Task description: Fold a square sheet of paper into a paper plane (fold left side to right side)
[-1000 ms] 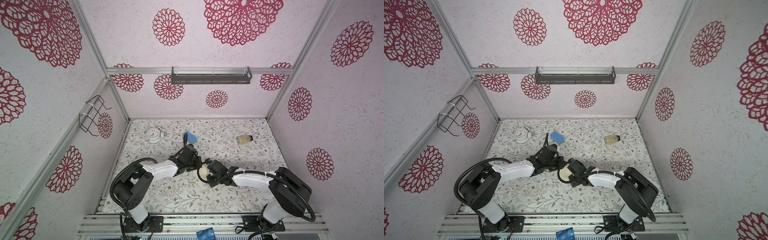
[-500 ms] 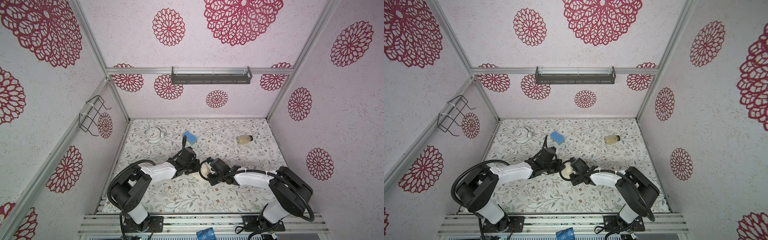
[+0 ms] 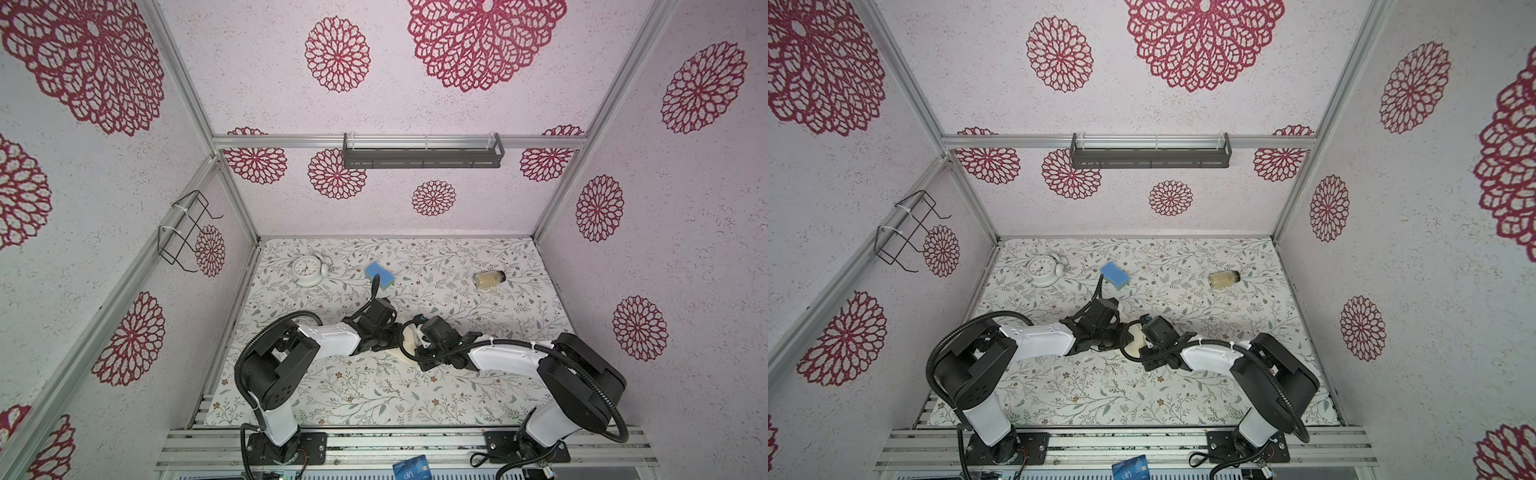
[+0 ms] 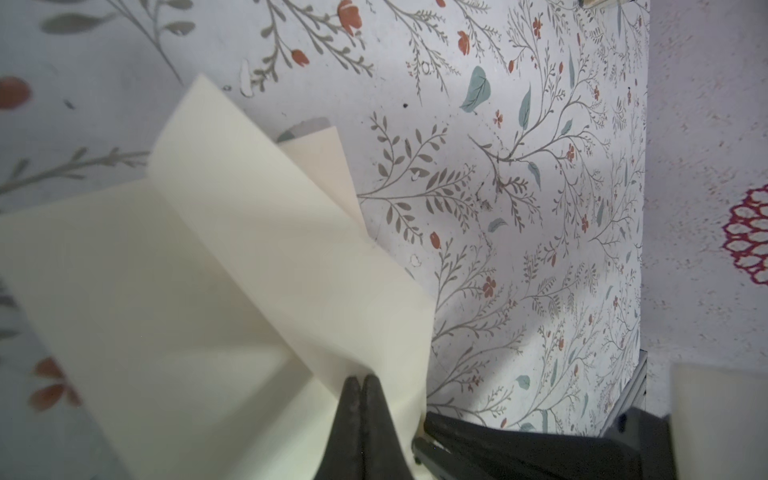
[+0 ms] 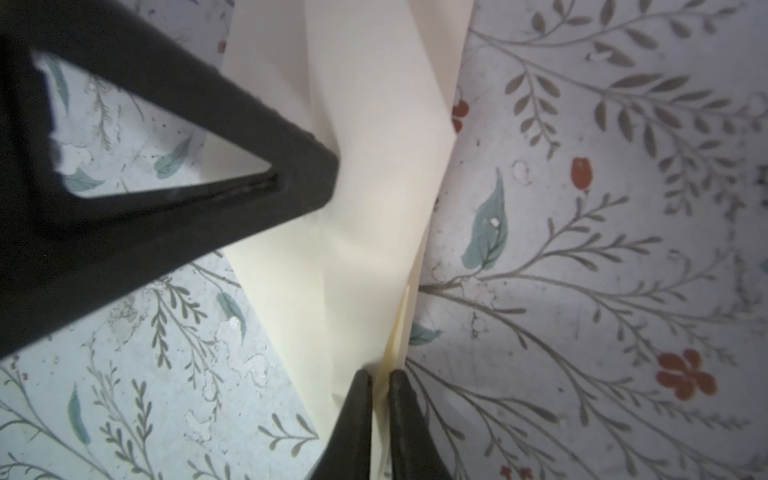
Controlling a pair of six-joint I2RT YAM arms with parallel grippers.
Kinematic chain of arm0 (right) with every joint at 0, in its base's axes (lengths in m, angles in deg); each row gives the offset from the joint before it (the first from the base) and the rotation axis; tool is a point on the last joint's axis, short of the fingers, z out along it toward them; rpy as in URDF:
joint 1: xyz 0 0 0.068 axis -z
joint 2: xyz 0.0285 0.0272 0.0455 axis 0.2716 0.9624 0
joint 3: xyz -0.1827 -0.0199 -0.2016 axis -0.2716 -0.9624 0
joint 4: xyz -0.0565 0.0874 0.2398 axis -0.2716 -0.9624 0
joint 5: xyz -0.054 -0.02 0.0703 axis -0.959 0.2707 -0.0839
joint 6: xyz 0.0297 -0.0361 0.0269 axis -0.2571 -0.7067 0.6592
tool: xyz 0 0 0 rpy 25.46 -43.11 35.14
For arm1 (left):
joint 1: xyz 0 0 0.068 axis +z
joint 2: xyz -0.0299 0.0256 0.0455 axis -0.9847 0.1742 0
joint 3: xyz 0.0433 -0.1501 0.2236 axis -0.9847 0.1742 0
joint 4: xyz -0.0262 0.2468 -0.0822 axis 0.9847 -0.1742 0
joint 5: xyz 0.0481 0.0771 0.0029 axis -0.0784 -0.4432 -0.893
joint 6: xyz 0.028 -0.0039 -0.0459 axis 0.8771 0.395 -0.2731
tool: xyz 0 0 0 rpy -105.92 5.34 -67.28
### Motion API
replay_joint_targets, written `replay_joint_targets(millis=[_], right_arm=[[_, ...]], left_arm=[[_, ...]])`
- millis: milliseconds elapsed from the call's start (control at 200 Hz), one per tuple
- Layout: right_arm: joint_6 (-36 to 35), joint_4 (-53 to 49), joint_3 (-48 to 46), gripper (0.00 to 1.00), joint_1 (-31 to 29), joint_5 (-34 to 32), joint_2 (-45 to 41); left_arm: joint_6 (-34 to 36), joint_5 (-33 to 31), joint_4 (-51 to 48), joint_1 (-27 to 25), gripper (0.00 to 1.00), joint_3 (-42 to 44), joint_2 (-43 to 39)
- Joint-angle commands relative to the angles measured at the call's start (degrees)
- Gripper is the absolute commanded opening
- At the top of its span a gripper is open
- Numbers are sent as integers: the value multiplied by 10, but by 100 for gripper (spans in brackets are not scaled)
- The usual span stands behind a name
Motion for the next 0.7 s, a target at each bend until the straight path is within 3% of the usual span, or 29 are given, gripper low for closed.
replay_joint_targets(millis=[0, 385, 570, 690], right_arm=[[7, -44, -24, 13, -1, 15, 13], [13, -61, -4, 15, 16, 39, -10], [32, -93, 26, 39, 33, 58, -73], [40, -95, 29, 46, 31, 73, -85]], left_arm=[[17, 8, 21, 3, 0, -18, 22], [4, 3, 26, 6, 0, -18, 57], [-25, -2, 26, 6, 0, -4, 57], [-49, -6, 26, 6, 0, 3, 57]])
